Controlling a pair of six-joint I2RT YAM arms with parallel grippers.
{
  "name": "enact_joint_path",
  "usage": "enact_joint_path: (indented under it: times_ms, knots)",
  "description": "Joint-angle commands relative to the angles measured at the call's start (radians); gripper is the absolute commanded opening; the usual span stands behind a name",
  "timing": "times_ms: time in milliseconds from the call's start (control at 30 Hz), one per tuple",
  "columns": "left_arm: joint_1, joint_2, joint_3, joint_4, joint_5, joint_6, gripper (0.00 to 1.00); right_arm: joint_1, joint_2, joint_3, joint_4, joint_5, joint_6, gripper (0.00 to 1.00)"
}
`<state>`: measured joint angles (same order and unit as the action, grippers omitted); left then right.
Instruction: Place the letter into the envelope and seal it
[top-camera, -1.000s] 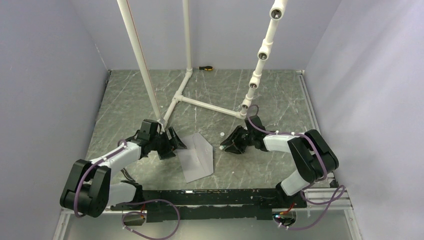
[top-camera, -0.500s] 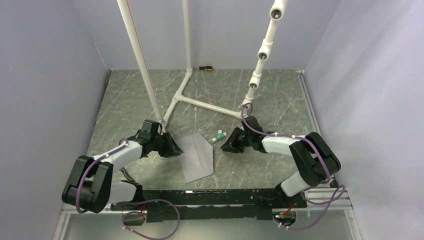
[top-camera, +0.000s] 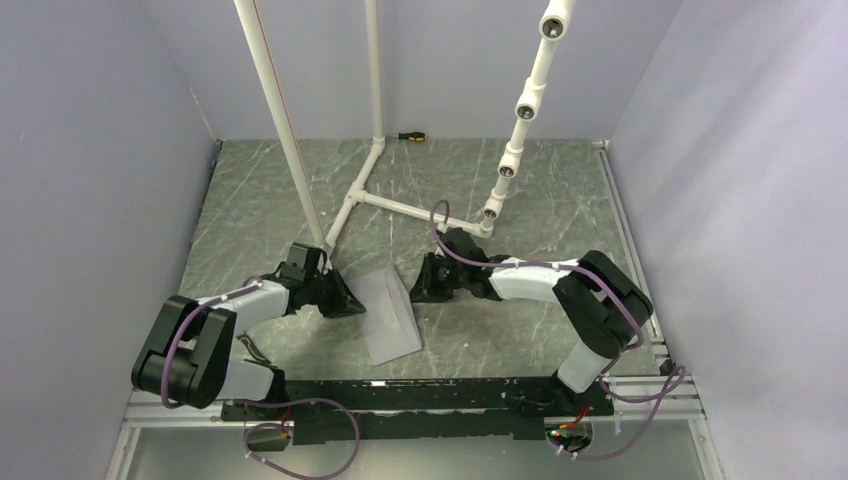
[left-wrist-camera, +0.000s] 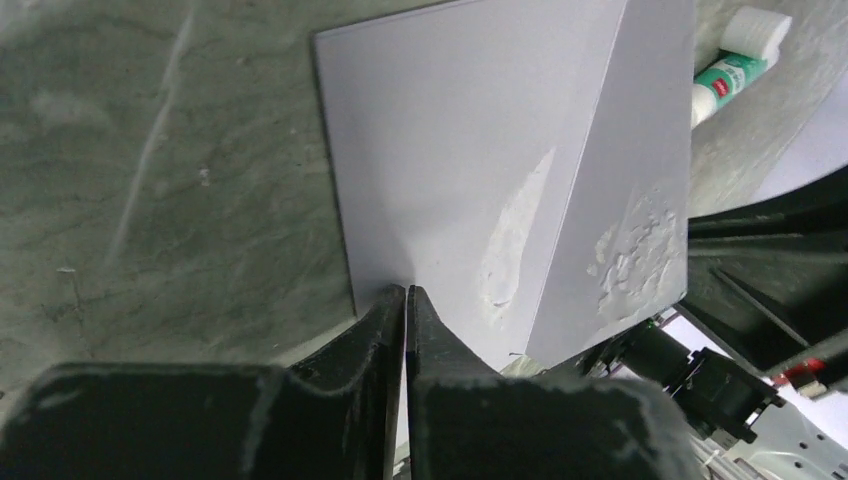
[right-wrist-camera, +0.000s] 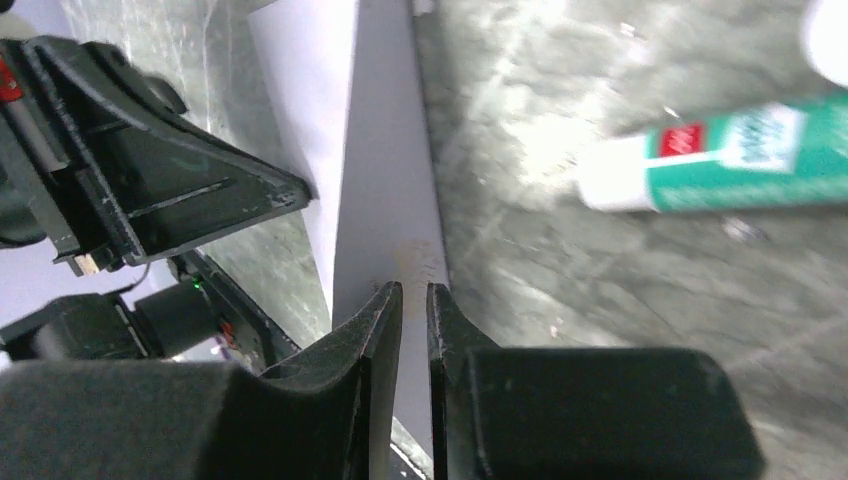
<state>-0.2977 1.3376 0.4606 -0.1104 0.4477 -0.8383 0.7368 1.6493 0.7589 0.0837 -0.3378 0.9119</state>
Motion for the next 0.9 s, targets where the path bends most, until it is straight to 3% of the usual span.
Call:
enact_joint_path:
  times_ms: [0,367,867]
  knots:
    - [0.002,0.027,-0.014,0.025,-0.003,-0.033,0.09,0.051,0.031,0.094,0.0,0.049,-0.114,0.19]
    - [0.002,0.055,-0.025,0.028,-0.007,-0.068,0.04,0.185,0.127,0.271,-0.241,0.228,-0.304,0.2]
    - [0.002,0.072,-0.032,0.037,0.004,-0.097,0.03,0.311,0.213,0.381,-0.385,0.441,-0.415,0.21]
